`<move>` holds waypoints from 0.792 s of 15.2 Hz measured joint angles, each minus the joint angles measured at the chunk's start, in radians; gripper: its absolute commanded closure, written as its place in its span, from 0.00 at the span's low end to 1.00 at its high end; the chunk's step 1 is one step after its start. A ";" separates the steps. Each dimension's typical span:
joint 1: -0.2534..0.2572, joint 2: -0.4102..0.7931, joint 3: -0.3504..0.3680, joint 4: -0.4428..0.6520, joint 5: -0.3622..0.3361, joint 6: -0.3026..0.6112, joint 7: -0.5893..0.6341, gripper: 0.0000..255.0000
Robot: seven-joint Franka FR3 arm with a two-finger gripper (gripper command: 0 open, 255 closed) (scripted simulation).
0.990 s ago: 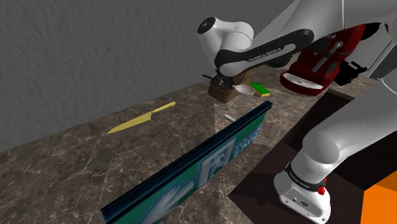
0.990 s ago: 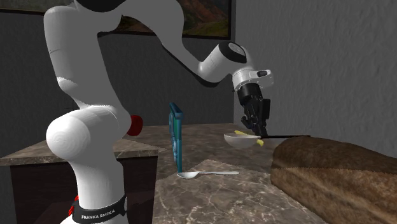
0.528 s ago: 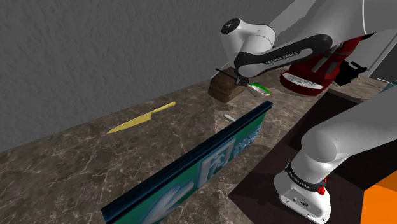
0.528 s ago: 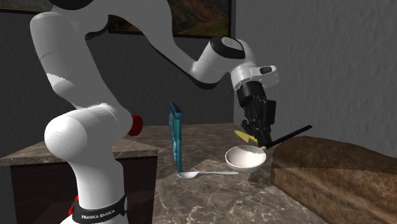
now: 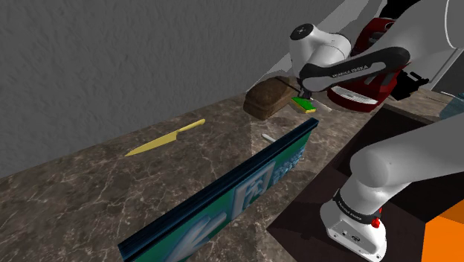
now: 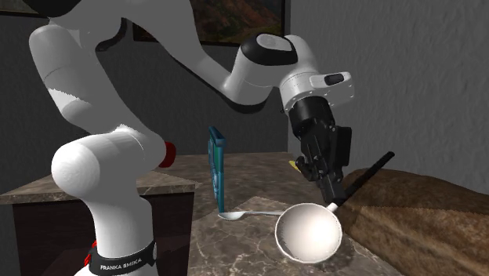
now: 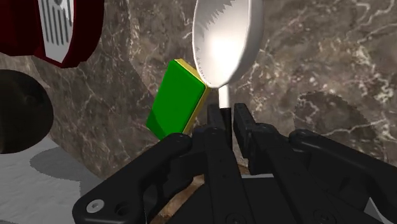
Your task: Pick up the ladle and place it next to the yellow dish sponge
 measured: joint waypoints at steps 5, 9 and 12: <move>-0.065 -0.038 -0.106 -0.041 -0.070 0.079 -0.095 1.00; -0.129 -0.031 -0.204 -0.042 -0.138 0.157 -0.179 1.00; -0.172 0.000 -0.271 -0.025 -0.184 0.220 -0.230 1.00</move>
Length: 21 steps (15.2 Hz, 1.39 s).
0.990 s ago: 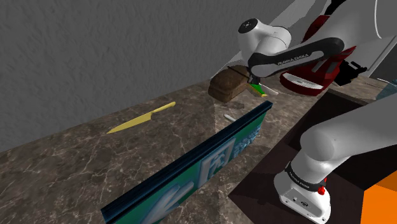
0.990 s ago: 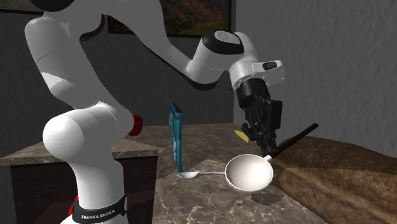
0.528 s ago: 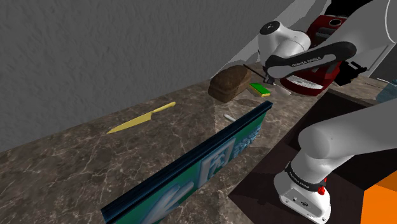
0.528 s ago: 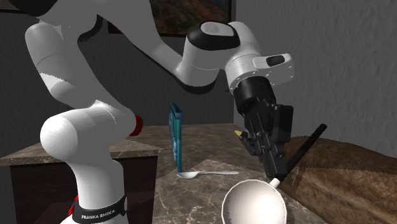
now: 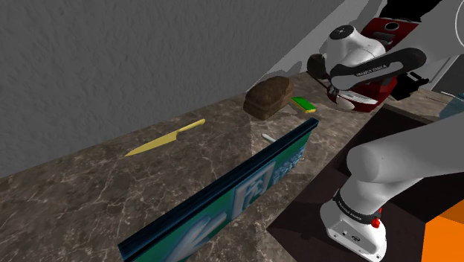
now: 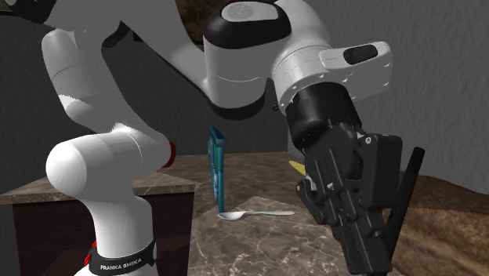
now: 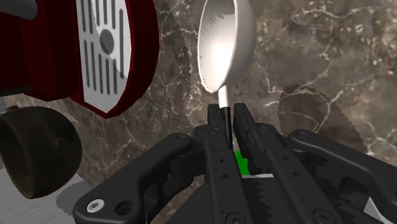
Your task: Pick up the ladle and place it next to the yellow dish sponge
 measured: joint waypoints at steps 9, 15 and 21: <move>-0.096 0.126 -0.202 0.099 -0.071 0.179 -0.180 1.00; -0.129 0.213 -0.257 0.116 -0.121 0.282 -0.175 1.00; -0.151 0.272 -0.256 0.098 -0.202 0.348 -0.083 1.00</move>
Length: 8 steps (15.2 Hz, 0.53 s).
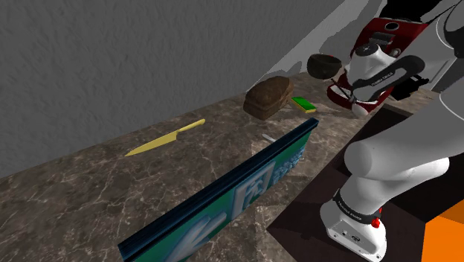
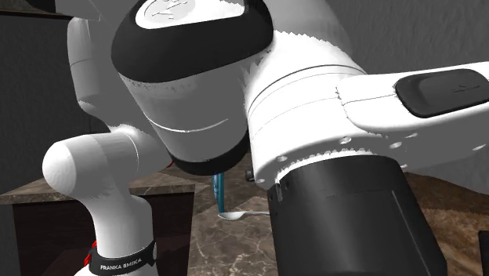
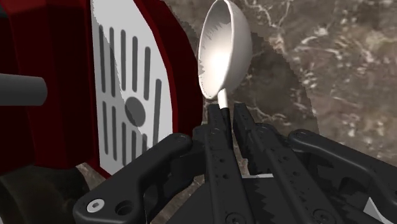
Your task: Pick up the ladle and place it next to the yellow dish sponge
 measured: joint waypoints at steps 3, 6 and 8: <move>-0.012 0.037 0.001 -0.003 -0.051 0.037 0.056 1.00; -0.023 0.081 0.000 0.000 -0.106 0.071 0.118 1.00; -0.030 0.101 -0.001 -0.002 -0.141 0.089 0.155 1.00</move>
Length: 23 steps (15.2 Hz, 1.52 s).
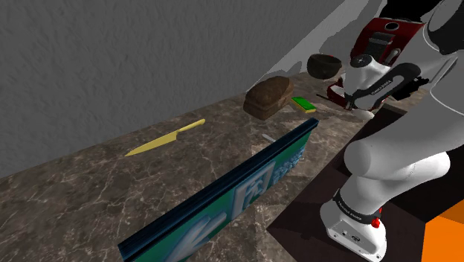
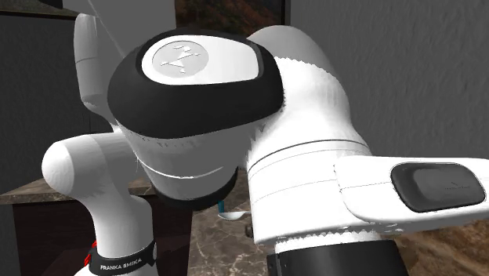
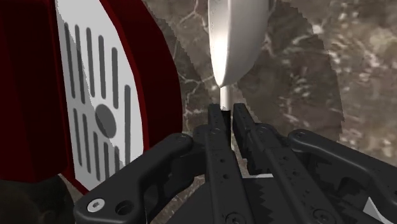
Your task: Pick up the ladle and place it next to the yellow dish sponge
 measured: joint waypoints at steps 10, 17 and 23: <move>-0.005 0.021 0.001 0.001 -0.033 0.015 0.038 0.00; 0.015 -0.070 0.018 -0.035 0.039 -0.050 -0.031 0.00; 0.031 -0.151 0.035 -0.071 0.085 -0.107 -0.070 0.00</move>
